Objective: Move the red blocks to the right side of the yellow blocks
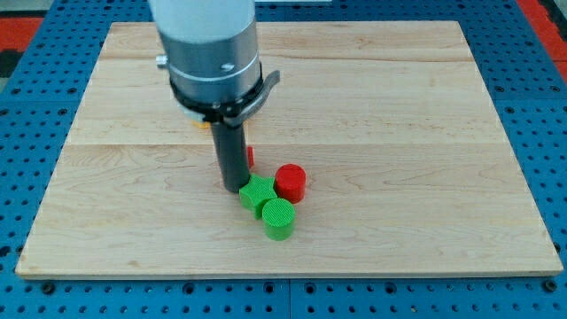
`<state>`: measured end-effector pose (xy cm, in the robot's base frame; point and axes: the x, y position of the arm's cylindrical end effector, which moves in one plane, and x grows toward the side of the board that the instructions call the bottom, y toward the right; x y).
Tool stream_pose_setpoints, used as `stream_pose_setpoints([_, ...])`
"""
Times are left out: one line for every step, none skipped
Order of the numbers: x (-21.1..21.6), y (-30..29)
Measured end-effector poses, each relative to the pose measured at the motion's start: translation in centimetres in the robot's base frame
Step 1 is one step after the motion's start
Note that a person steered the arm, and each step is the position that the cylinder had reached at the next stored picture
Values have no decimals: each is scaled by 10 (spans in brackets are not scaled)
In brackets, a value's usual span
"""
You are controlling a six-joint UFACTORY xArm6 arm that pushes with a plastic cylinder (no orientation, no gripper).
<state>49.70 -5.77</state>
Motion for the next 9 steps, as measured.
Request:
stream_pose_setpoints([16,-18])
stream_pose_setpoints([1,-35])
stream_pose_setpoints([-29,-19])
stream_pose_setpoints([-37,-1])
stream_pose_setpoints([-39,17])
stream_pose_setpoints([-40,26])
stream_pose_setpoints([-41,41])
stream_pose_setpoints([-41,62])
stream_pose_setpoints([-71,72])
